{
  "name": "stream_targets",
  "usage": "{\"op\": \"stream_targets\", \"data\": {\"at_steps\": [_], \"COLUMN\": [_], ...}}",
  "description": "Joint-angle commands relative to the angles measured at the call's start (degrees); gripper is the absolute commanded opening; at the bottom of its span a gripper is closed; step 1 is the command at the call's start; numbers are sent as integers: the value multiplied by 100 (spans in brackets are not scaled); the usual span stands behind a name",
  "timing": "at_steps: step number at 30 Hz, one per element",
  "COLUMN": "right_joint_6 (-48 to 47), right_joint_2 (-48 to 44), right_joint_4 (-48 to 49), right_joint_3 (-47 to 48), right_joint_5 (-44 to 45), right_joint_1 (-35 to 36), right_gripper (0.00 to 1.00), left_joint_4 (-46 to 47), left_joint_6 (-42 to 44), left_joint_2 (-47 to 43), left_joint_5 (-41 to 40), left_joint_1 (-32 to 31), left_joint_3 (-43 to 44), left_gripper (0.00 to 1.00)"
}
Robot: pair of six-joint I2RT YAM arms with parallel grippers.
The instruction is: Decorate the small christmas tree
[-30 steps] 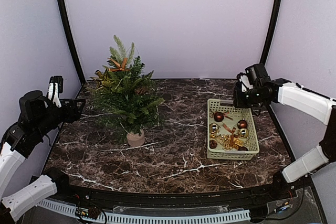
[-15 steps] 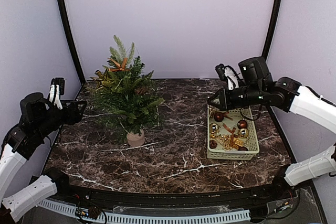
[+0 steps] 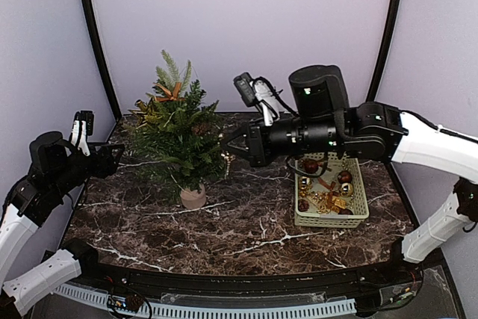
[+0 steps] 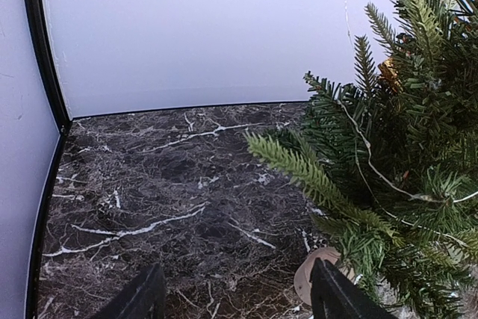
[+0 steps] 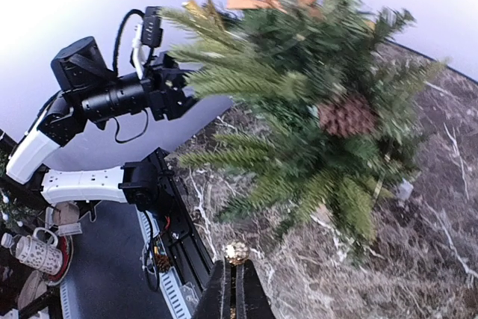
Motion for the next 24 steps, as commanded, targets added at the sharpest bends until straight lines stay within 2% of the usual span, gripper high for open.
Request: {"op": "stream_targets", "data": {"at_steps": [1,9,19,24], "right_joint_6": [-452,-853,-1104,-1187], "right_joint_2": [735,2187,3216,3462], "right_joint_4": [193,-446,-1302,-1399], "right_joint_3": [818,2298,3518,3906], "right_joint_5": [846,1893,2705,2846], "right_joint_1": [462,773,770,749], "right_gripper": [0,0,0,0], "left_joint_4": [157,158,167,185], "left_joint_6": [60,56,65,80], "left_joint_2": [-8,-61,-160,-158], "left_joint_5": [13,4,34,57], "left_joint_1": [40,40,40,40], "left_joint_3": [-26,-35,-35,-35], "left_gripper": [69,69,69,69]}}
